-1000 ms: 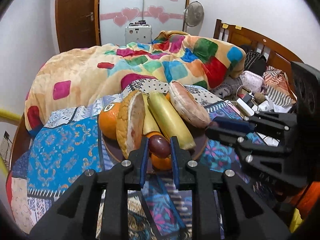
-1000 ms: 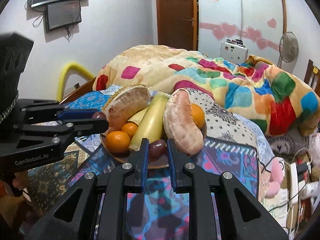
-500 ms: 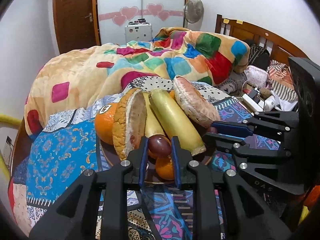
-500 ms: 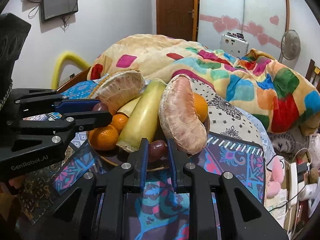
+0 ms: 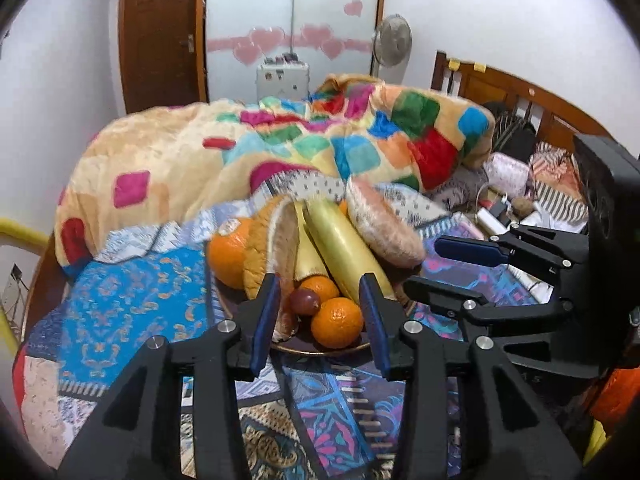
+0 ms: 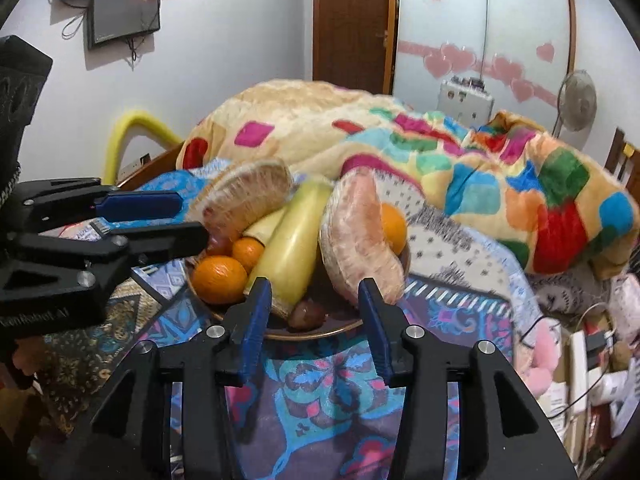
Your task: Organize fruits
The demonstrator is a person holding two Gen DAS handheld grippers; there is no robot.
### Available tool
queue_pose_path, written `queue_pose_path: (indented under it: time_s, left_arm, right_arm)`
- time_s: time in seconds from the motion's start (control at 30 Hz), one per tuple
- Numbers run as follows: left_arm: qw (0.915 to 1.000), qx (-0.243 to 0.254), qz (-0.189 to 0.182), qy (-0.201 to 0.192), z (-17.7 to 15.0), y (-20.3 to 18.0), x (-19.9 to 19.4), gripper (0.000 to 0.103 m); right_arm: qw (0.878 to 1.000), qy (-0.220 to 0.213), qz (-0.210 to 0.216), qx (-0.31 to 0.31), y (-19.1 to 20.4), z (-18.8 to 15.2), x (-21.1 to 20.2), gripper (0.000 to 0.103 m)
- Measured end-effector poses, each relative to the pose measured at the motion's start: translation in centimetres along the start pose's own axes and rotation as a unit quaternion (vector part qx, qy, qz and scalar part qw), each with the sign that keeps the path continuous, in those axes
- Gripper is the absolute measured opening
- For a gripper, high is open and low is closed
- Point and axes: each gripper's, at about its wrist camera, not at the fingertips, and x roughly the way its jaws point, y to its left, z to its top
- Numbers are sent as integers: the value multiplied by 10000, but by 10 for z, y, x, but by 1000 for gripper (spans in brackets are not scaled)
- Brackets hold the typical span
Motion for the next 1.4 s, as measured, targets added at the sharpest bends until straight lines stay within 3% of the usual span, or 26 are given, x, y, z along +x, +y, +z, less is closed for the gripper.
queue_pose_path:
  time_s: [0.23, 0.4, 0.6, 0.77, 0.87, 0.93, 1.4]
  left_arm:
    - [9959, 21, 178, -882, 2, -14, -86, 41]
    - [9870, -68, 235, -1587, -11, -28, -158, 42]
    - [9665, 81, 550, -2505, -38, -50, -232, 64]
    - [9597, 120, 628, -2735, -53, -59, -263, 74]
    - [9568, 52, 657, -2830, -61, -60, -275, 93]
    - [9558, -24, 626, -2872, -65, -59, -280, 99]
    - [9551, -153, 689, -2878, -71, -57, -288, 101]
  right_arm:
    - [9968, -762, -128, 215, 11, 11, -79, 42]
    - [9871, -1525, -401, 279, 37, 4, -152, 43]
    - [9668, -2420, -690, 436, 68, -6, -222, 67]
    - [9580, -2700, -771, 579, 81, -13, -241, 87]
    - [9538, -2803, -925, 555, 88, -17, -248, 103]
    - [9518, -2852, -992, 537, 92, -21, -251, 103]
    - [9529, -2825, -898, 637, 91, -31, -256, 103]
